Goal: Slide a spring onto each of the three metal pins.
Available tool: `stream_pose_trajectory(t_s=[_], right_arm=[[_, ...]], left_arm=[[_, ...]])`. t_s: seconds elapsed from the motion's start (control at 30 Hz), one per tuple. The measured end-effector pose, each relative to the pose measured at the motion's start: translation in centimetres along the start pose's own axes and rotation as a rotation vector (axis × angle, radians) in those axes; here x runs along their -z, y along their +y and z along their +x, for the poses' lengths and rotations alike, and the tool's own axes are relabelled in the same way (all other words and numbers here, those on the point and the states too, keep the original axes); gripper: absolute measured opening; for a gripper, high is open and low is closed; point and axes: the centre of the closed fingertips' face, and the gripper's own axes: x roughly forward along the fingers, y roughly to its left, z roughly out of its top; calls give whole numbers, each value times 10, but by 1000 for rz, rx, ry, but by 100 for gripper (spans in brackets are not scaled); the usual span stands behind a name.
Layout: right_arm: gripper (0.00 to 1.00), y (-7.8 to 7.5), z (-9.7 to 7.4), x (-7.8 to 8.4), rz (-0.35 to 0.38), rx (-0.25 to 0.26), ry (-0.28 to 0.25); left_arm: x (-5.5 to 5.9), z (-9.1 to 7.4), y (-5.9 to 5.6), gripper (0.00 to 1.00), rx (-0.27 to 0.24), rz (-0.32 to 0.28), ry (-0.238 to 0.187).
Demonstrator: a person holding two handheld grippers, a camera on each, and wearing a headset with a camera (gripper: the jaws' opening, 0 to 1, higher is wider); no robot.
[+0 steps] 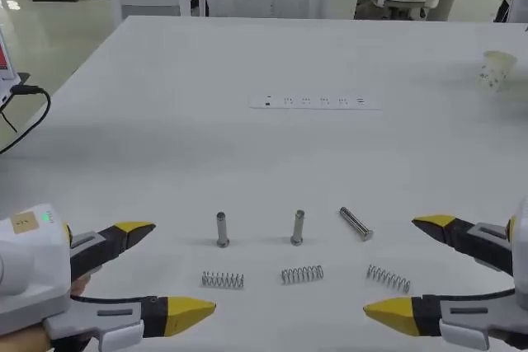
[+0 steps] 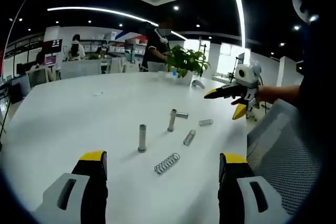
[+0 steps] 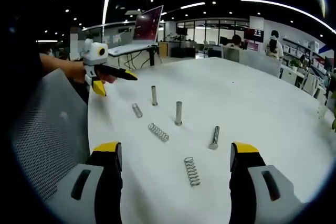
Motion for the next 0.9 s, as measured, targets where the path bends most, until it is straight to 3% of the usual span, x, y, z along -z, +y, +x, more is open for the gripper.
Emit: stream_pose_trajectory(t_s=[0.9], right_arm=[[84,-12,7,-10,-16,1,-2]], left_arm=[[-1,0,1,83,-5,-3,-3]])
